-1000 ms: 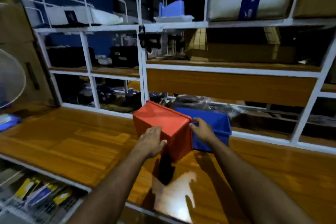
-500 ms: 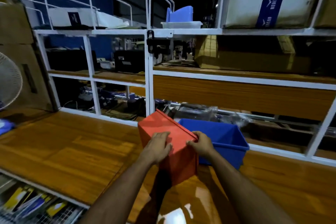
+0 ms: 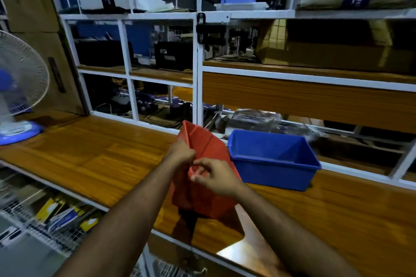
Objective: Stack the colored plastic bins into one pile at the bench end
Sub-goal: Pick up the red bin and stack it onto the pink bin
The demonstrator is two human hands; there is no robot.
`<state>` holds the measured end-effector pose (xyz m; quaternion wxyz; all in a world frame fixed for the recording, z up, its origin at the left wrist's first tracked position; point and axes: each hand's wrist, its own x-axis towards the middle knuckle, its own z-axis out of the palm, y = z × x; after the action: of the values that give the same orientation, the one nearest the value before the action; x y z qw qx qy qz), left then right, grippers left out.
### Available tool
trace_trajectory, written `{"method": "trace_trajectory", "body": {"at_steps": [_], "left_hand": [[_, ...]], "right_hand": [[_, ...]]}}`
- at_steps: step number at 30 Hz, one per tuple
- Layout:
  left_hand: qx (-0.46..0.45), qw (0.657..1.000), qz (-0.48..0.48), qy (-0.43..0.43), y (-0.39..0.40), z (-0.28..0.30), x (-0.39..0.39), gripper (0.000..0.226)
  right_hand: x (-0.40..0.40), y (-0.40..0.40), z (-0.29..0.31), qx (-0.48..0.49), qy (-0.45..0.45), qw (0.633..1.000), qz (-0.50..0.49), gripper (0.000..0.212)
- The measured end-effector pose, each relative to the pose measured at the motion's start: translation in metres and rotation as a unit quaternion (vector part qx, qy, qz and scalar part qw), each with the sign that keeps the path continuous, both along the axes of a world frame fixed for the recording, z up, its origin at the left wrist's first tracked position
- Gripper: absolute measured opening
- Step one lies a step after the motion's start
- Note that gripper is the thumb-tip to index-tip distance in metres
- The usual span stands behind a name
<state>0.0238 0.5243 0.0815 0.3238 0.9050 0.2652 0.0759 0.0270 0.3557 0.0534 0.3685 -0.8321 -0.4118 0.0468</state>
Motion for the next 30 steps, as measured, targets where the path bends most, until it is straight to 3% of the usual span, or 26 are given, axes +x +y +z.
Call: {"method": "trace_trajectory", "body": {"at_steps": [2,4,7,9,12,17,20,23,26,30], "left_hand": [[-0.02,0.999,0.026,0.01,0.011,-0.008,-0.013,0.027],[-0.063,0.997,0.047,0.017,0.02,-0.019,-0.025,0.018],[-0.087,0.995,0.042,0.014,0.029,-0.036,-0.043,0.014],[-0.092,0.994,0.049,0.009,0.034,-0.047,-0.052,0.011],[-0.061,0.997,0.054,0.014,0.039,-0.054,-0.06,0.013],[0.038,0.998,0.033,0.03,0.037,-0.047,-0.059,0.005],[0.105,0.994,0.015,0.015,0.026,-0.045,-0.051,0.042],[0.191,0.98,-0.055,0.022,0.002,-0.044,-0.042,0.059],[0.237,0.957,-0.167,0.005,-0.032,-0.044,-0.035,0.055],[0.264,0.934,-0.243,-0.001,-0.073,-0.046,-0.024,0.054]], "right_hand": [[0.004,-0.004,-0.004,0.019,0.016,0.999,-0.032,0.029],[0.017,-0.014,-0.009,0.007,0.01,0.991,-0.133,0.029],[0.036,-0.037,-0.022,-0.129,0.007,0.958,-0.255,0.03],[0.039,-0.047,-0.034,-0.193,0.063,0.938,-0.283,0.028],[0.034,-0.047,-0.045,-0.173,0.122,0.942,-0.26,0.035],[0.033,-0.043,-0.042,-0.15,0.101,0.954,-0.238,0.024],[0.034,-0.049,-0.038,-0.17,0.093,0.955,-0.224,0.019],[0.036,-0.06,-0.033,-0.201,0.072,0.957,-0.195,0.018],[0.038,-0.078,-0.027,-0.226,0.055,0.957,-0.17,0.02],[0.042,-0.105,-0.019,-0.252,0.048,0.953,-0.162,0.028]]}}
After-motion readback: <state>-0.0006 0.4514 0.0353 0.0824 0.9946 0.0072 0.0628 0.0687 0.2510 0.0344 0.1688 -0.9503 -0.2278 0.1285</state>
